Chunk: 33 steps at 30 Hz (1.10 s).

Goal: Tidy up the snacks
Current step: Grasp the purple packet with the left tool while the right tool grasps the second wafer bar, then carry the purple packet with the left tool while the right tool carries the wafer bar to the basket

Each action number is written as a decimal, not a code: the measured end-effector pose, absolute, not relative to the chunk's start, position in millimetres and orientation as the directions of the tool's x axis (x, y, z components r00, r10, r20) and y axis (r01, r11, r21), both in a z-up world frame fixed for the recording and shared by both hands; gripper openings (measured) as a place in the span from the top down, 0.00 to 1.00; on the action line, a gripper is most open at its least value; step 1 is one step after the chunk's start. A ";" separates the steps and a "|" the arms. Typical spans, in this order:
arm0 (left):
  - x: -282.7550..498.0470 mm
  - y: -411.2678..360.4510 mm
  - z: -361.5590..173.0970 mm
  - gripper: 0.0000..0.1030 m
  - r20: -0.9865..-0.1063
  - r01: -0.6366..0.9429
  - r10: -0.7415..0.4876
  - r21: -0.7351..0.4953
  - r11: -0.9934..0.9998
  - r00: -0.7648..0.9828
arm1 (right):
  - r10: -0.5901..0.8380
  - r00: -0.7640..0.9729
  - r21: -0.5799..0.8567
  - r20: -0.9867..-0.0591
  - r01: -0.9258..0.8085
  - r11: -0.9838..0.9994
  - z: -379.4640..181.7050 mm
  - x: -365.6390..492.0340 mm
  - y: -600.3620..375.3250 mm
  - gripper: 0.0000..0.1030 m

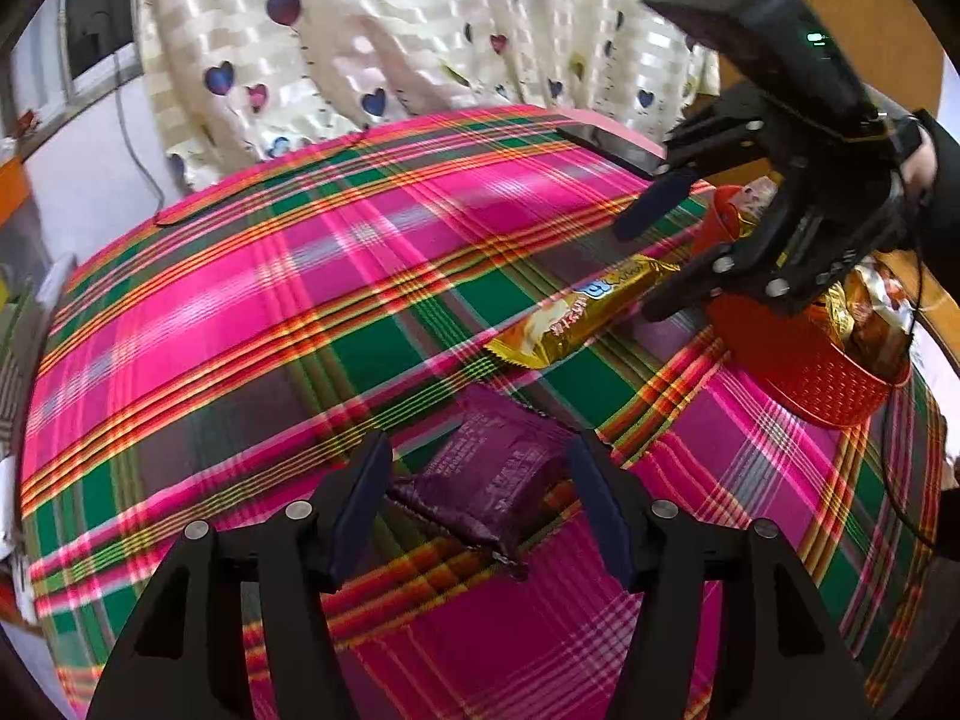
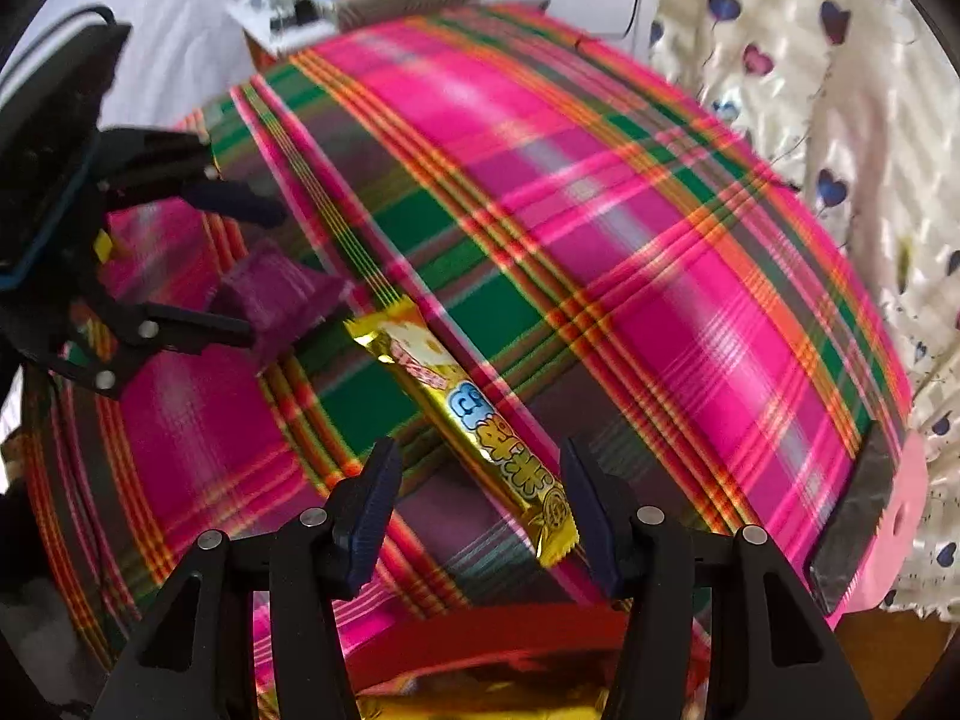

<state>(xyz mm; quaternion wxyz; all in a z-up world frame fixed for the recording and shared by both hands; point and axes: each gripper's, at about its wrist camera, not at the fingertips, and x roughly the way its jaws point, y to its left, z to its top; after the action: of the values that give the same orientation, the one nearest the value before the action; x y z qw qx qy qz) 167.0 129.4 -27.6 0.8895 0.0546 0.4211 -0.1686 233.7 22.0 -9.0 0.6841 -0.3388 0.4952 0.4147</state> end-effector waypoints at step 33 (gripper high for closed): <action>125.3 105.6 13.4 0.62 -0.732 -0.075 -0.044 -0.129 0.989 0.680 | 0.430 0.339 -0.043 -0.837 -0.824 0.564 79.4 189.6 -15.2 0.80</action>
<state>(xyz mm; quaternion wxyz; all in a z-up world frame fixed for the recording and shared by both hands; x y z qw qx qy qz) 125.3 105.6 13.4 0.9135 -0.0745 0.3998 0.0086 189.6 -15.2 79.5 0.7825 -0.2390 0.4122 0.4010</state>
